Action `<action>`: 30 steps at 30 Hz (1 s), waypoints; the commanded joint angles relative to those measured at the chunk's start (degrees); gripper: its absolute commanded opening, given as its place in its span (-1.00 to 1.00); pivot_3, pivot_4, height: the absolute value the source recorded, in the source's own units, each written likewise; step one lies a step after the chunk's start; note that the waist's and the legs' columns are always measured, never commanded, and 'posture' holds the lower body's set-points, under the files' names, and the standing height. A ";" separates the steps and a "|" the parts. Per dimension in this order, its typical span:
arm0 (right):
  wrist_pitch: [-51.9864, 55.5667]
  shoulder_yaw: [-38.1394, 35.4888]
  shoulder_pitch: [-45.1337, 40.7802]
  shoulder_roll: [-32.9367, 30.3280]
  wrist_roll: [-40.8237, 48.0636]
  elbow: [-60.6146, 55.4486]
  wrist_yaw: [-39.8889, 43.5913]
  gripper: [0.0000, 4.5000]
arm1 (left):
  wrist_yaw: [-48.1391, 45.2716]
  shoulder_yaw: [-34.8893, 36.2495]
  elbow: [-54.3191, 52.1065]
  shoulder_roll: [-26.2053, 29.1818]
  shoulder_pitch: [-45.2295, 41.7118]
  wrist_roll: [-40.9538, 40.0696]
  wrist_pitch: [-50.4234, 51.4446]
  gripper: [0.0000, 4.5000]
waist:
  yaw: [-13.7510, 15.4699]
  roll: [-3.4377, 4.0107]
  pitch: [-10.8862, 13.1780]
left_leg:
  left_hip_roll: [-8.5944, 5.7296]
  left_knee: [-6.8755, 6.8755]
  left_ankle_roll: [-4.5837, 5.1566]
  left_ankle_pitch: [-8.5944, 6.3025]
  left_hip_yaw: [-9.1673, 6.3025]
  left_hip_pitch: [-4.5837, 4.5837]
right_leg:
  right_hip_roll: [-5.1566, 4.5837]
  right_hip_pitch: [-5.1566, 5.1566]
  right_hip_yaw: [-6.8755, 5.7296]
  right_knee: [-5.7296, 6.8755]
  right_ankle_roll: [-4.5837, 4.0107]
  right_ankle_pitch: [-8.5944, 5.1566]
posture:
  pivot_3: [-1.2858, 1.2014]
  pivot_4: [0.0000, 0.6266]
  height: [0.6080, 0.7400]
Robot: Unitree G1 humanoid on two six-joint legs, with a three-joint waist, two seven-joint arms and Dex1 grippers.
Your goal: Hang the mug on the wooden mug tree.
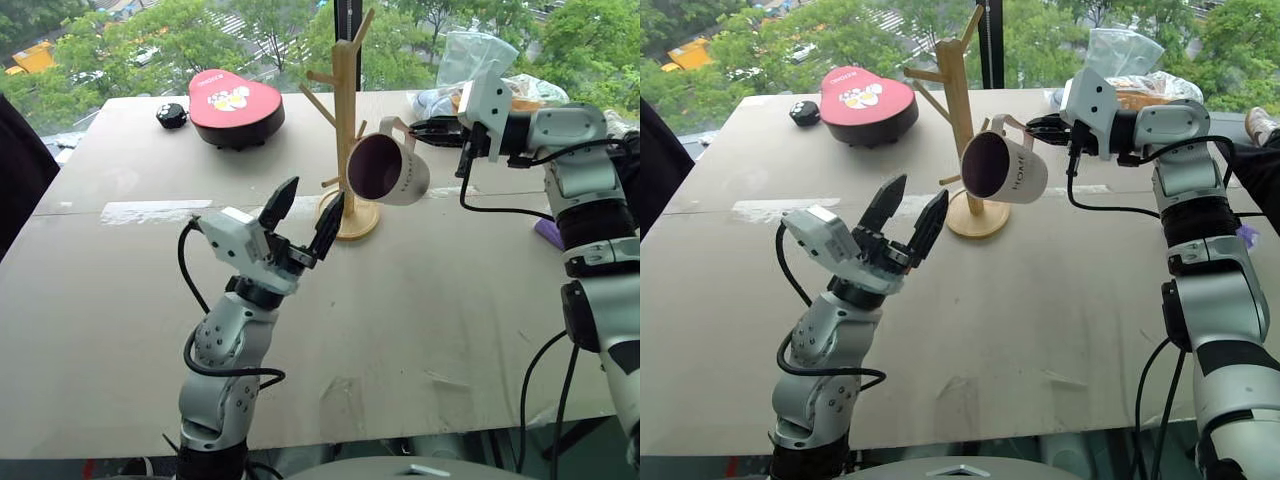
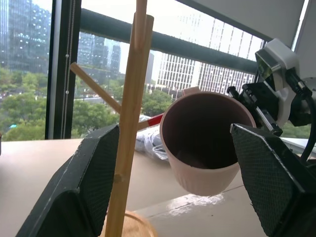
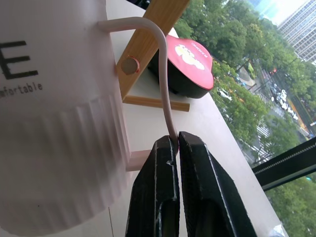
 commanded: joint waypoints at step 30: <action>18.10 -19.03 68.23 4.74 15.02 -49.78 -19.05 0.99 | -7.50 -3.32 10.41 13.36 18.32 8.70 3.93 0.64 | 1.06 0.18 -0.09 | -0.04 0.20 0.03 0.00 0.14 -0.23 | -0.07 -0.19 0.15 0.15 0.12 0.18 | 0.03 -0.52 1.00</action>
